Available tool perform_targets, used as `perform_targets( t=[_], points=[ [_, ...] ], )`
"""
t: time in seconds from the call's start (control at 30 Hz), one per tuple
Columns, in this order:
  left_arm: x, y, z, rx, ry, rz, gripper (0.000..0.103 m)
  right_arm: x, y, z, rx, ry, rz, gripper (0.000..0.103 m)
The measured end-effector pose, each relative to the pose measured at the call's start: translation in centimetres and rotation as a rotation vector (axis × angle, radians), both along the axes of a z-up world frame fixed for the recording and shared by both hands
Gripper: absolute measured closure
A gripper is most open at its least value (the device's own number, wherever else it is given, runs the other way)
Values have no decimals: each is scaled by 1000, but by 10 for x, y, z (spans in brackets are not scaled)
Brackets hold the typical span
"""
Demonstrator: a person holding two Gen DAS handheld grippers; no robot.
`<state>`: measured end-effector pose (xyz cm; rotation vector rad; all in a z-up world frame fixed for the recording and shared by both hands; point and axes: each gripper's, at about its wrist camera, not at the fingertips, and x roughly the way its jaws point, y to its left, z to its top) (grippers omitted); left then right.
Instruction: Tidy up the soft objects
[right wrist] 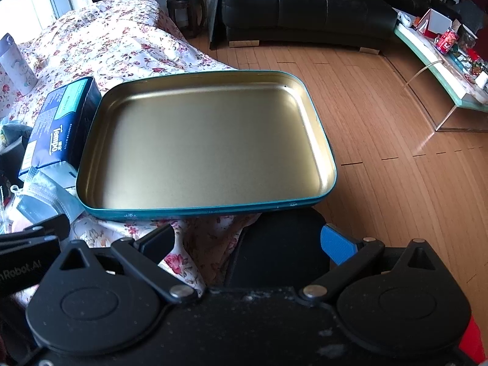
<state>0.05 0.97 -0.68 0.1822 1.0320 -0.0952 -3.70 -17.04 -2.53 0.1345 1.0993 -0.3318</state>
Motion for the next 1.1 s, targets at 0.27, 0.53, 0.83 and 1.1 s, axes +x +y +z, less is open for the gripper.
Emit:
perform_targets(
  t=[0.27,0.53,0.83,1.1],
  points=[
    [3,14,9,-14,-51,43,7,0,5,5,2,-19,25,1],
    [11,54,16,-75,-83,97,7,5,25,10,15,-16,94,1],
    [43,135,34,-81,-164,235,7,20,54,11,126,-23,179,2],
    [70,207,32,-28,-194,355,7,35,91,13,193,-48,279,2]
  ],
)
